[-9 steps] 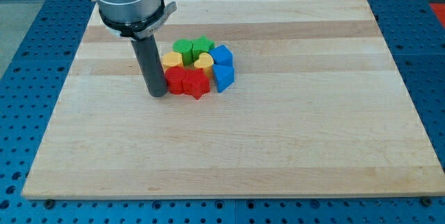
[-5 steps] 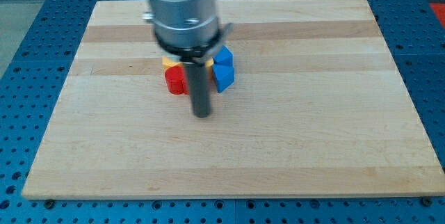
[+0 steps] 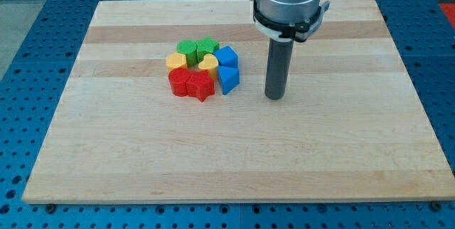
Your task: Move the group of blocks towards left
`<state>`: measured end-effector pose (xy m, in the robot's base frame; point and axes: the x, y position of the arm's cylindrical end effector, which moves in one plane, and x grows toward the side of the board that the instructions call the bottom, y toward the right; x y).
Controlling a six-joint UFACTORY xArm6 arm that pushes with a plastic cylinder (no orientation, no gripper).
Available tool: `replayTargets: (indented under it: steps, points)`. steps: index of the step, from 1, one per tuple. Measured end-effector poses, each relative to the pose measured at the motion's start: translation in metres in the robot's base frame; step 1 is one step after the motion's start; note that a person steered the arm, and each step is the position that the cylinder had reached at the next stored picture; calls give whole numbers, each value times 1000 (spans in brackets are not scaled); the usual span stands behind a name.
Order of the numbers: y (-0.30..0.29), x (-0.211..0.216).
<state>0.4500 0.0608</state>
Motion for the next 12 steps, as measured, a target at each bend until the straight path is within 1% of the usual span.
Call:
replayTargets:
  steps: [1, 3, 7, 12]
  points:
    - [-10, -2]
    - [-11, -37]
    - [-78, -37]
    - [-96, -42]
